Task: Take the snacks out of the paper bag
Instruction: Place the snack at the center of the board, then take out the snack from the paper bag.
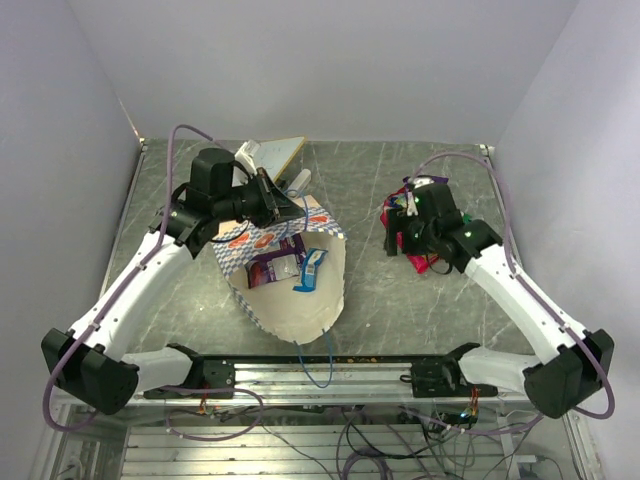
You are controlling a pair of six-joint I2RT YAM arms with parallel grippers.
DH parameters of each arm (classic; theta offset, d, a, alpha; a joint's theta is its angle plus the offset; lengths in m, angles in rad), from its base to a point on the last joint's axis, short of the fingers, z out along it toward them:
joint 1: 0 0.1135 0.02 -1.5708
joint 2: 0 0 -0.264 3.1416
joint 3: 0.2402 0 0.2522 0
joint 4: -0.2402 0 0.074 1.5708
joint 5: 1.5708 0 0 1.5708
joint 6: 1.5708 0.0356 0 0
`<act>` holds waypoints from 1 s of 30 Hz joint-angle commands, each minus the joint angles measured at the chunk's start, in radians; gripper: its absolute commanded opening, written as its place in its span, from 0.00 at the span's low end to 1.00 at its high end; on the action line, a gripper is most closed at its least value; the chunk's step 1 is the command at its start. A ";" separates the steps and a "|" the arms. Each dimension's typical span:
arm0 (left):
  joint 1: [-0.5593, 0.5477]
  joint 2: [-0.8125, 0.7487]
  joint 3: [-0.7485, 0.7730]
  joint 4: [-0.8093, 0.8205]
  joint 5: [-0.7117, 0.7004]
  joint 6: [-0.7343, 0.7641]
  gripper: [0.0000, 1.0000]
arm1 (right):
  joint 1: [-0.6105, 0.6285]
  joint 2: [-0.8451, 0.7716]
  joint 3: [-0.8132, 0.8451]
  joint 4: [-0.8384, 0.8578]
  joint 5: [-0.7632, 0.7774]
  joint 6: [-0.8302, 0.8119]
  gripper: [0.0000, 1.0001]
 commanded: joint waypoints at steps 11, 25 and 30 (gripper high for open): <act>-0.064 -0.050 -0.027 0.049 -0.015 -0.091 0.07 | 0.636 -0.232 -0.074 0.298 0.045 0.148 0.69; -0.069 -0.081 -0.039 0.025 -0.034 -0.089 0.07 | 1.021 0.174 -0.102 0.459 0.614 -0.050 0.70; -0.069 -0.091 -0.031 0.013 -0.060 -0.053 0.07 | 1.016 0.268 -0.221 0.695 0.727 -0.103 0.63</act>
